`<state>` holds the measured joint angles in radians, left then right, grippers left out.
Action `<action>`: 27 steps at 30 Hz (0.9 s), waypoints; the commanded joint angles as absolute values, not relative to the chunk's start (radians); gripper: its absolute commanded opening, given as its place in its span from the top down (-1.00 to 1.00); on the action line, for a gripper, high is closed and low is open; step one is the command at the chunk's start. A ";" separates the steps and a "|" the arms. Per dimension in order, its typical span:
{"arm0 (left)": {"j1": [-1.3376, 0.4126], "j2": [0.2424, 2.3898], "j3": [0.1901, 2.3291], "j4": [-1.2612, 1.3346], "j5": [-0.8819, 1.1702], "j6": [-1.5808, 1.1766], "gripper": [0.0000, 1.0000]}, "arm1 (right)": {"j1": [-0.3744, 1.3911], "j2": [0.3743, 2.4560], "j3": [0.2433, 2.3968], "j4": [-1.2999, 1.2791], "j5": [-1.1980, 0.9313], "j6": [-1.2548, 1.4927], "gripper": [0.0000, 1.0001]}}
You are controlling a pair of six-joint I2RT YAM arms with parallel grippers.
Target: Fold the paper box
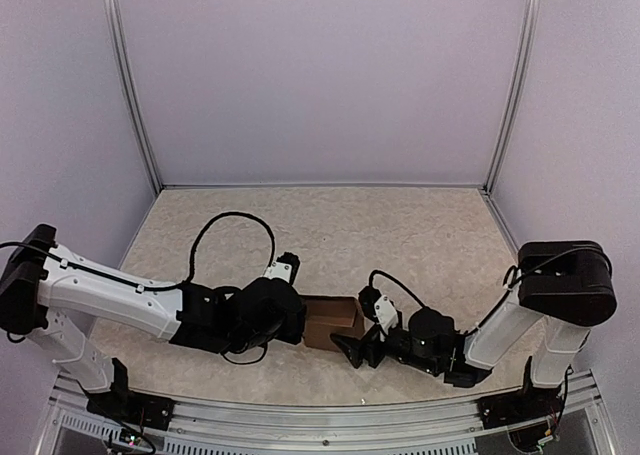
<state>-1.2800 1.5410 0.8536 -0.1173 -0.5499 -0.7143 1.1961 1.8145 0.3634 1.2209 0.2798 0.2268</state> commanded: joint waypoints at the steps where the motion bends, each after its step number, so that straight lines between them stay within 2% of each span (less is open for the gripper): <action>1: -1.294 1.611 0.844 -0.370 -0.419 -0.754 1.00 | 1.164 1.726 0.330 1.132 0.259 0.214 -0.95; 10: -1.272 1.617 0.890 -0.461 -0.476 -0.807 1.00 | 1.119 1.553 0.268 0.998 0.204 0.196 -0.99; 13: -1.268 1.607 0.904 -0.487 -0.493 -0.816 1.00 | 1.118 1.463 0.267 0.881 0.111 0.164 -0.99; 19: -1.262 1.593 0.939 -0.497 -0.496 -0.815 1.00 | 1.119 1.257 0.280 0.666 0.070 0.138 -0.99; 22: -1.262 1.593 0.959 -0.497 -0.495 -0.810 1.00 | 1.119 1.162 0.288 0.609 0.047 0.129 -0.91; 27: -1.261 1.607 0.986 -0.511 -0.494 -0.811 1.00 | 1.129 1.125 0.325 0.544 0.033 0.136 -0.62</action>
